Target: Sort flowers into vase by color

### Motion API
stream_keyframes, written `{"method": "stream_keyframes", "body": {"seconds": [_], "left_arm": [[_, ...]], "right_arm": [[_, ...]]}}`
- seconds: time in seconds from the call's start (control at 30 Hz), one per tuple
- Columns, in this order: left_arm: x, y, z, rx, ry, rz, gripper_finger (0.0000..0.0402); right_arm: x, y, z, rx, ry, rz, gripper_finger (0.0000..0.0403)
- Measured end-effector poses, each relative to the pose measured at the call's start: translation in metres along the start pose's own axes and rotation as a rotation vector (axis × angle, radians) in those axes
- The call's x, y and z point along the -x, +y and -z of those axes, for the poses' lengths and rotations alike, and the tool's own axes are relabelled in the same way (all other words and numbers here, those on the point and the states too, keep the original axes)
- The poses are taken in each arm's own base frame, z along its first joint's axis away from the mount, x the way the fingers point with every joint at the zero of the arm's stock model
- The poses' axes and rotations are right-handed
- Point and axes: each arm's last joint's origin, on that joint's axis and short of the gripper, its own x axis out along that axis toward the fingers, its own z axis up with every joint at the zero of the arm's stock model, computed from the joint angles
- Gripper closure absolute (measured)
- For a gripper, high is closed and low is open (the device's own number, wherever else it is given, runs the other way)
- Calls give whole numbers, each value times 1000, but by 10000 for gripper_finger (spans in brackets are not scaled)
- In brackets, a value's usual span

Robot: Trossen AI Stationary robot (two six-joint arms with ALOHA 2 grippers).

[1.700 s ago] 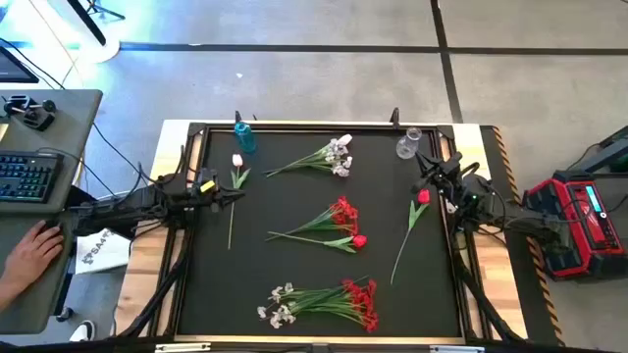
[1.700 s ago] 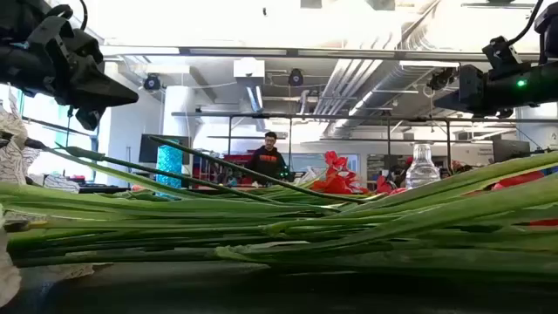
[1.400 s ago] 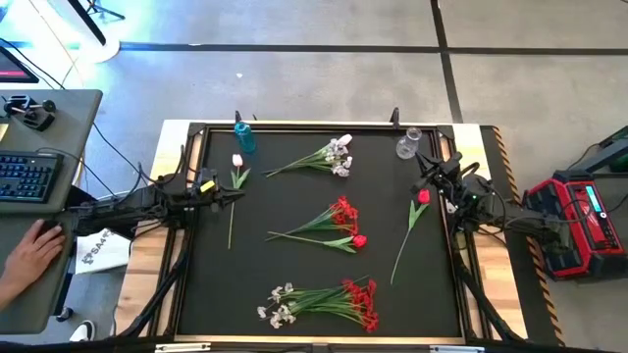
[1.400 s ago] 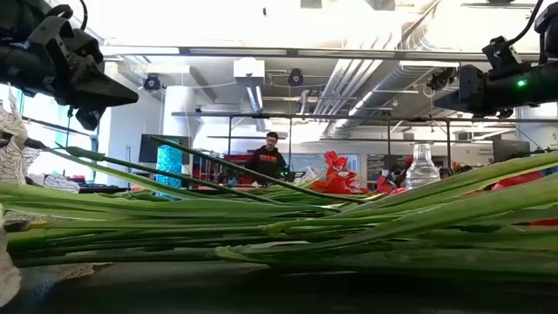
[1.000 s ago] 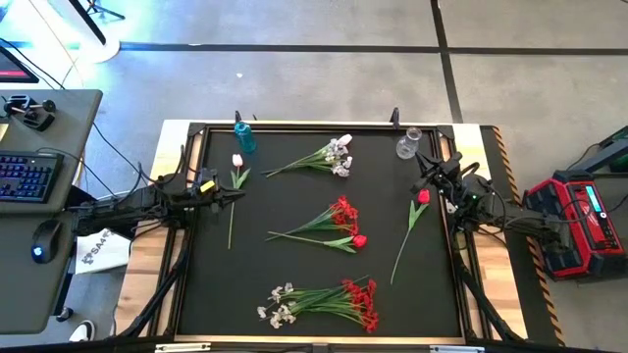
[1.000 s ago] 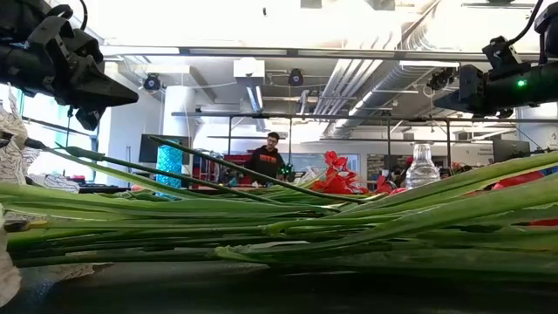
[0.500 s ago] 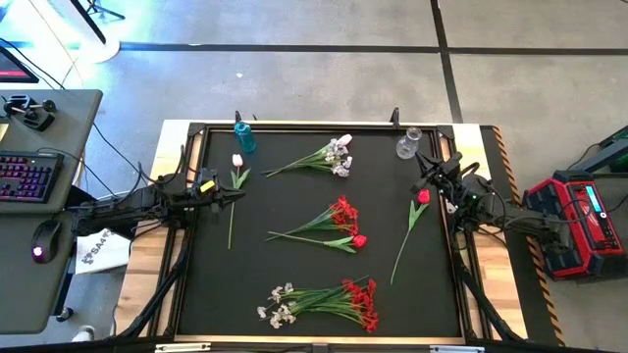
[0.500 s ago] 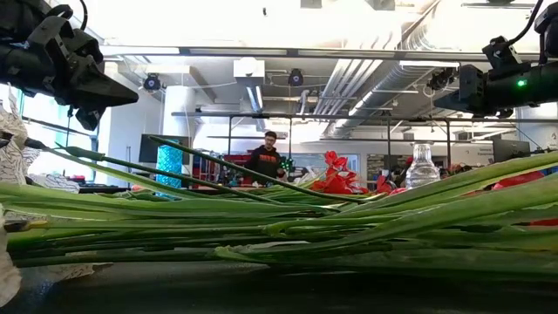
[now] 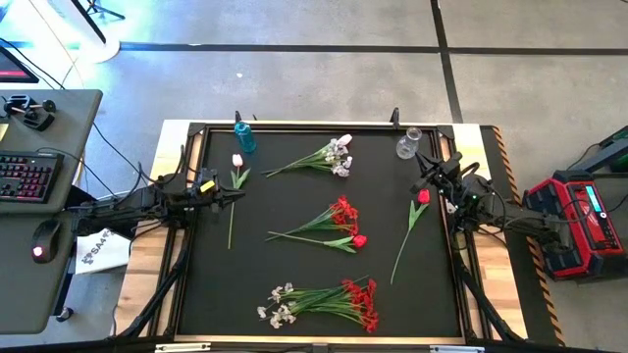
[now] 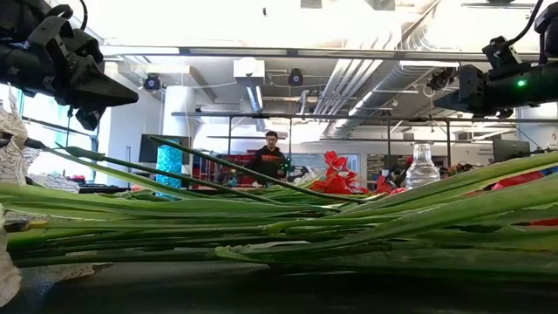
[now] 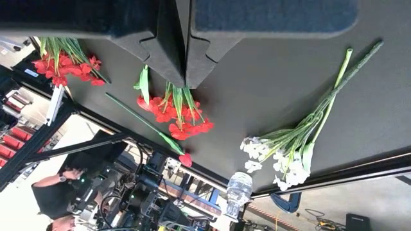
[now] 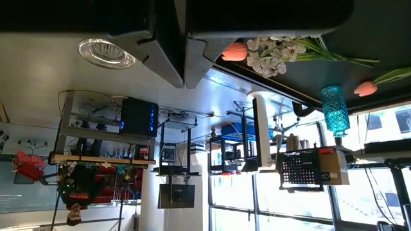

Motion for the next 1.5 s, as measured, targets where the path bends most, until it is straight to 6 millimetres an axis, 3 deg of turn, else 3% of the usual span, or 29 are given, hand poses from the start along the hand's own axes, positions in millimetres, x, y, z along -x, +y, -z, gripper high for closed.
{"method": "stream_keyframes", "body": {"seconds": [1.07,1.3,1.4,1.5], "left_arm": [[0,0,-3,52,-40,-27,401],[1,-4,-14,173,-170,4,402],[3,-5,-22,223,-256,9,401],[4,-6,-26,265,-311,4,402]], "right_arm": [[0,0,0,0,0,0,403],[0,-1,-1,165,-3,12,403],[0,1,0,103,-5,-39,403],[0,3,-1,-94,-10,-118,403]]}}
